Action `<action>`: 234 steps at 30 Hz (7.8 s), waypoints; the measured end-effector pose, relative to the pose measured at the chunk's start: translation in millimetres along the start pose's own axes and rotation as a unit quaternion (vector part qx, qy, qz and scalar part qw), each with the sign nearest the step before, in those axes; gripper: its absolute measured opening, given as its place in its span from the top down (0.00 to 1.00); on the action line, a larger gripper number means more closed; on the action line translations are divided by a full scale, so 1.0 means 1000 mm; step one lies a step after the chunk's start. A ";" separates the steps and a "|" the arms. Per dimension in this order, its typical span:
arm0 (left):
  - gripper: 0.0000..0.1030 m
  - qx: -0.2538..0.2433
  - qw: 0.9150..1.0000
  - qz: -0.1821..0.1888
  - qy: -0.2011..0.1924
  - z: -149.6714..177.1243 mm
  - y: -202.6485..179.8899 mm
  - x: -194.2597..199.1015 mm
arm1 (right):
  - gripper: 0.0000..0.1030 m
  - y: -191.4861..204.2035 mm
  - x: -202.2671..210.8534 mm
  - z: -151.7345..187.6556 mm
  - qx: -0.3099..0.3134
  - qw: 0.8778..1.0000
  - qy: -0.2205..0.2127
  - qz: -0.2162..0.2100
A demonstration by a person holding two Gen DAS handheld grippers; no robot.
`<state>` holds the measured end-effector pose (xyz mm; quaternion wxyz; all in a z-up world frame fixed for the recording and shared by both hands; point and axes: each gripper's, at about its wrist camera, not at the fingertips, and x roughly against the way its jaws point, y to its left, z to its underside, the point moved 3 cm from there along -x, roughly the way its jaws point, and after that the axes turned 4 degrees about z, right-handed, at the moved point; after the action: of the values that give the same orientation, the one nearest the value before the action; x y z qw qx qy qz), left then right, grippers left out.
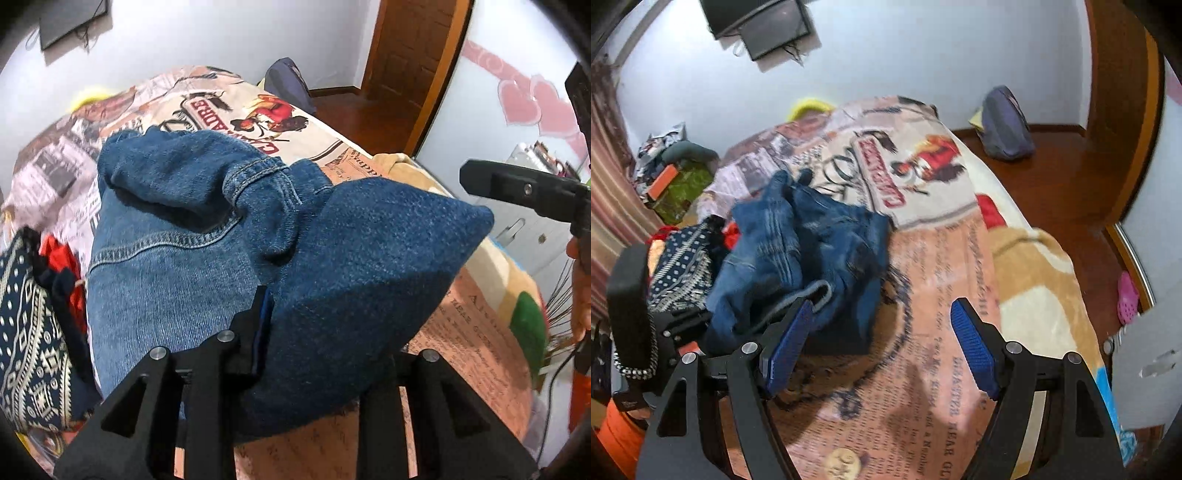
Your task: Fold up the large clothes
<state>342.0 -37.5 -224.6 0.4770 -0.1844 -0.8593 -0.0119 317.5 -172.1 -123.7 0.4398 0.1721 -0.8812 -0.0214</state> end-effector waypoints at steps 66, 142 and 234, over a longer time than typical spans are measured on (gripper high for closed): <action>0.00 0.125 0.986 -0.105 -0.035 0.010 0.151 -0.005 | 0.28 0.040 -0.155 -0.067 0.077 0.991 0.101 0.036; 0.59 0.181 0.966 0.099 -0.152 -0.033 0.167 0.185 | 0.67 0.135 -0.054 -0.078 0.028 0.974 0.069 -0.215; 0.00 0.100 0.841 -0.302 -0.437 0.184 0.011 0.450 | 0.08 0.296 0.177 0.052 0.130 0.916 -0.355 -0.133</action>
<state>-19.5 146.4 44.2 0.0407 0.1472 -0.9882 0.0121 94.7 42.8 36.3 0.0645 0.3242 -0.9435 -0.0246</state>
